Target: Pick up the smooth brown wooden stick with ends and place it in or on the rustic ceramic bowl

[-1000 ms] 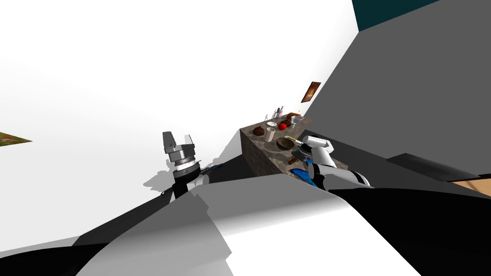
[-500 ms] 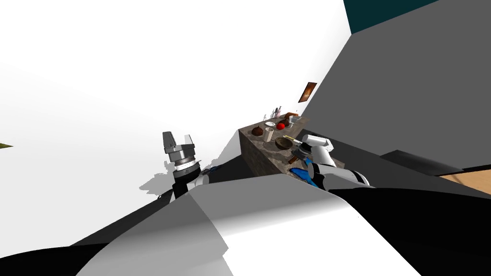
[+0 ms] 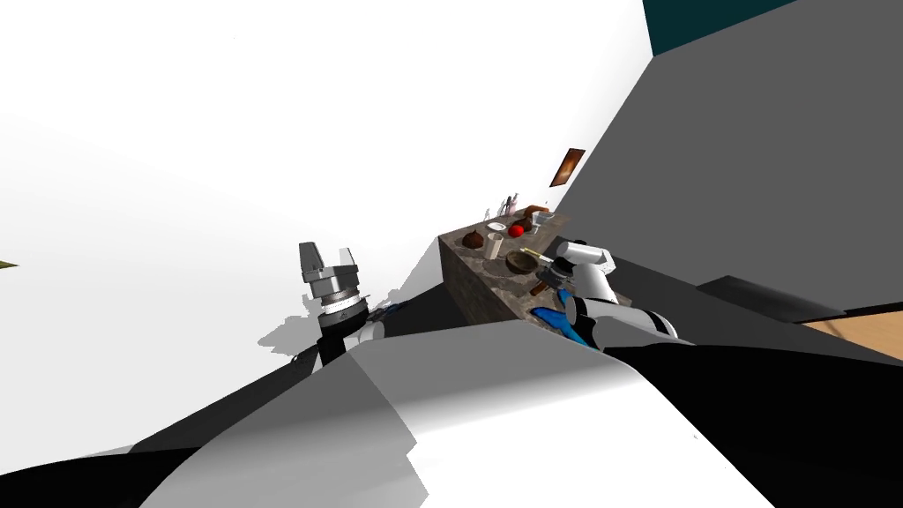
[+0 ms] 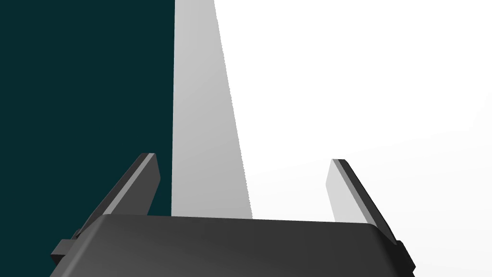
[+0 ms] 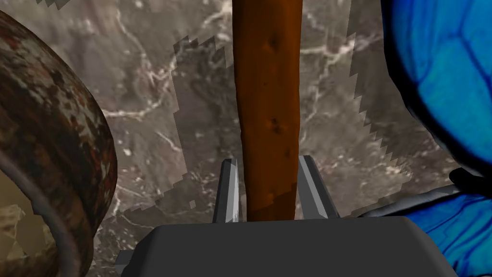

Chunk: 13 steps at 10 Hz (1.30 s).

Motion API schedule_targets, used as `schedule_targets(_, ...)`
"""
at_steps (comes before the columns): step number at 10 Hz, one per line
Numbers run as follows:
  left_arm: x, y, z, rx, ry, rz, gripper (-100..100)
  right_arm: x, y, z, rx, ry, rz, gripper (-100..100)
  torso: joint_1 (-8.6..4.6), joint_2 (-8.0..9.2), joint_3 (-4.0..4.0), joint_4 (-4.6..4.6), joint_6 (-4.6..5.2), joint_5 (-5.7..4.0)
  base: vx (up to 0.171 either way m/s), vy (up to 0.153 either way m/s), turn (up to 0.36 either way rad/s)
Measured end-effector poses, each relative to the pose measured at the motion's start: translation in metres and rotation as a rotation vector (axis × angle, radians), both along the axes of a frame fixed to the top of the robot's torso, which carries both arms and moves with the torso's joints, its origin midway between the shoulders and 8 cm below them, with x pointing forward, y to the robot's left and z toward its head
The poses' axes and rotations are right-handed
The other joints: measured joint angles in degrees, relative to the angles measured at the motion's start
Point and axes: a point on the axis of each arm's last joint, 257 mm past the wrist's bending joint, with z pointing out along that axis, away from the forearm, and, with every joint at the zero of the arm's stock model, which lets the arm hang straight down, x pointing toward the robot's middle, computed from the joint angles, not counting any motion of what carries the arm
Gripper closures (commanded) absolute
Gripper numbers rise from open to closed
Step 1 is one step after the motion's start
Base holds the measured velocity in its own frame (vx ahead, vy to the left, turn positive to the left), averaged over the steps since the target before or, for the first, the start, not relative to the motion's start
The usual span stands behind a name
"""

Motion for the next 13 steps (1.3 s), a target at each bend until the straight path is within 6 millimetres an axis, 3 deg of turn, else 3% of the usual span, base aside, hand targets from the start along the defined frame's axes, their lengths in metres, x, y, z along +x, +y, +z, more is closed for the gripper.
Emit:
schedule_targets(3,0.0,0.0,0.0,0.0,0.0,0.0,0,0.03,-0.018,0.035,-0.051,-0.086,-0.022,100,-0.05,0.09,0.1,0.09,-0.02,0.04,-0.108,-0.051,0.083)
schedule_targets(6,0.0,0.0,0.0,0.0,0.0,0.0,0,0.044,-0.034,0.068,-0.084,-0.145,-0.052,100,0.15,-0.35,-0.14,0.02,-0.04,0.04,0.014,-0.002,0.089)
schedule_targets(9,0.0,0.0,0.0,0.0,0.0,0.0,0,0.052,-0.046,0.094,-0.089,-0.169,-0.08,100,0.28,-0.62,-0.3,-0.04,-0.08,0.05,0.076,0.017,0.097)
schedule_targets(13,0.0,0.0,0.0,0.0,0.0,0.0,0,0.046,-0.046,0.118,-0.055,-0.144,-0.11,100,0.33,-1.27,-0.7,-0.23,-0.14,0.03,0.18,0.027,0.13)
